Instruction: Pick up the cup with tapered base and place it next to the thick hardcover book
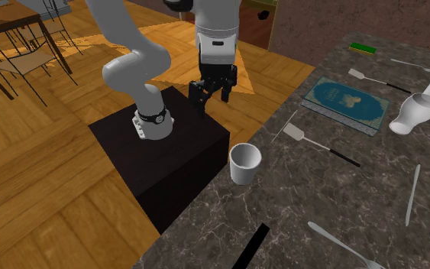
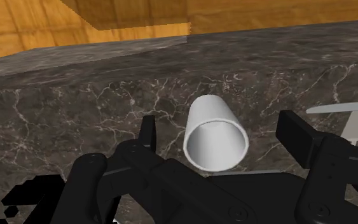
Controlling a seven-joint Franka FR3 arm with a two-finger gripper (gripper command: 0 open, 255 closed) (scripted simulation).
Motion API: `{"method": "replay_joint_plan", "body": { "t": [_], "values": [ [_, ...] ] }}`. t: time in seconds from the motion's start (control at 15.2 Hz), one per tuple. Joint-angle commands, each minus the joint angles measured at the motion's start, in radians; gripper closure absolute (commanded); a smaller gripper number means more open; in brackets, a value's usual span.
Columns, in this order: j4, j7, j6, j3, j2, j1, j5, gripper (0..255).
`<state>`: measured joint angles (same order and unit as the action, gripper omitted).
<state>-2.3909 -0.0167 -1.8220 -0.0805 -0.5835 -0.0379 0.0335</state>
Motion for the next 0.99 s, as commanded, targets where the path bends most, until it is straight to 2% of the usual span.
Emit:
{"method": "replay_joint_plan", "body": {
  "t": [0.0,0.4,0.79,0.92],
  "values": [
    [0.004,-0.028,-0.056,-0.020,0.063,-0.003,-0.002,0],
    [0.044,-0.118,-0.203,-0.081,0.267,-0.009,0.012,0],
    [0.134,-0.220,-0.317,-0.130,0.493,-0.016,0.063,0],
    [0.119,-0.223,-0.344,-0.128,0.505,-0.015,0.068,0]
  ]
}}
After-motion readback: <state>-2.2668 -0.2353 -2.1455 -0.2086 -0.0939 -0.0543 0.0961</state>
